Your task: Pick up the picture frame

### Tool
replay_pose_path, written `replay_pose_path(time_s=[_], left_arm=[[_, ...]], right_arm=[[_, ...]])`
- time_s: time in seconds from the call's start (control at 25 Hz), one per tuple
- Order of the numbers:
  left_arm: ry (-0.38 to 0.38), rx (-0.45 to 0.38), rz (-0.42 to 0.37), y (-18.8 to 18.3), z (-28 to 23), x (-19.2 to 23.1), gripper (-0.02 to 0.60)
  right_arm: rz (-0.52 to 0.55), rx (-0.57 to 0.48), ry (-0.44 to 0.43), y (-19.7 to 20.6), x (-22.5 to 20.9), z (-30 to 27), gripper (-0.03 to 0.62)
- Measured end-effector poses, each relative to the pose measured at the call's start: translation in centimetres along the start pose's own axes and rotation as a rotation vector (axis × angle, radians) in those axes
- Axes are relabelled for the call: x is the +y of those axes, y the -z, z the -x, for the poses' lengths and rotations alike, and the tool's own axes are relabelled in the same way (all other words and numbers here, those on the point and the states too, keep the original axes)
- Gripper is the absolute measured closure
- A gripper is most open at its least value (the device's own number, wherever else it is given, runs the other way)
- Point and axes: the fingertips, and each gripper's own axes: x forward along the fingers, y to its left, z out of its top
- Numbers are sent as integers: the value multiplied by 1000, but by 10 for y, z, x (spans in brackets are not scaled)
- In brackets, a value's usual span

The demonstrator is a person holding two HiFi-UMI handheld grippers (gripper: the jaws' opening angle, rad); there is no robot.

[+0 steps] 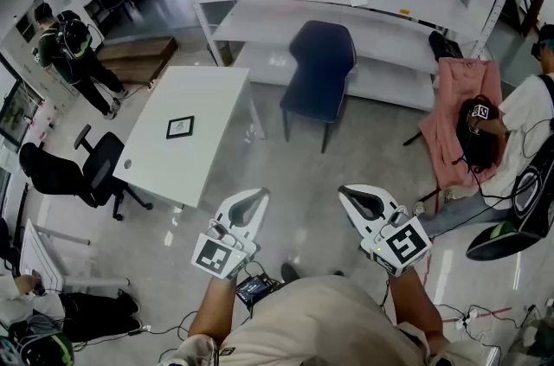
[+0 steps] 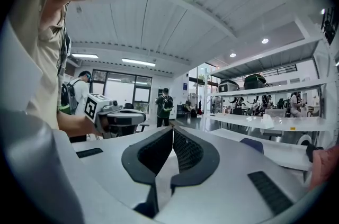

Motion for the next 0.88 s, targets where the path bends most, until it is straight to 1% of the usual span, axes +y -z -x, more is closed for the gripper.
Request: replay_pose_path(time_s=[0.16,0.56,0.76,0.88], left_arm=[[3,-2,1,4,4,11,563],[-1,-22,6,7,27,57,563],[-20,-27,16,6,39,80,563],[-29,-20,23,11,38,89,563]], right_arm=[[-9,-9,-3,-1,2,-14,568],[-3,-23,-11,-9,21,-65,568],[5,-23,-17,-18,27,-86,568],[8,-18,-27,-17,22,-97,568]])
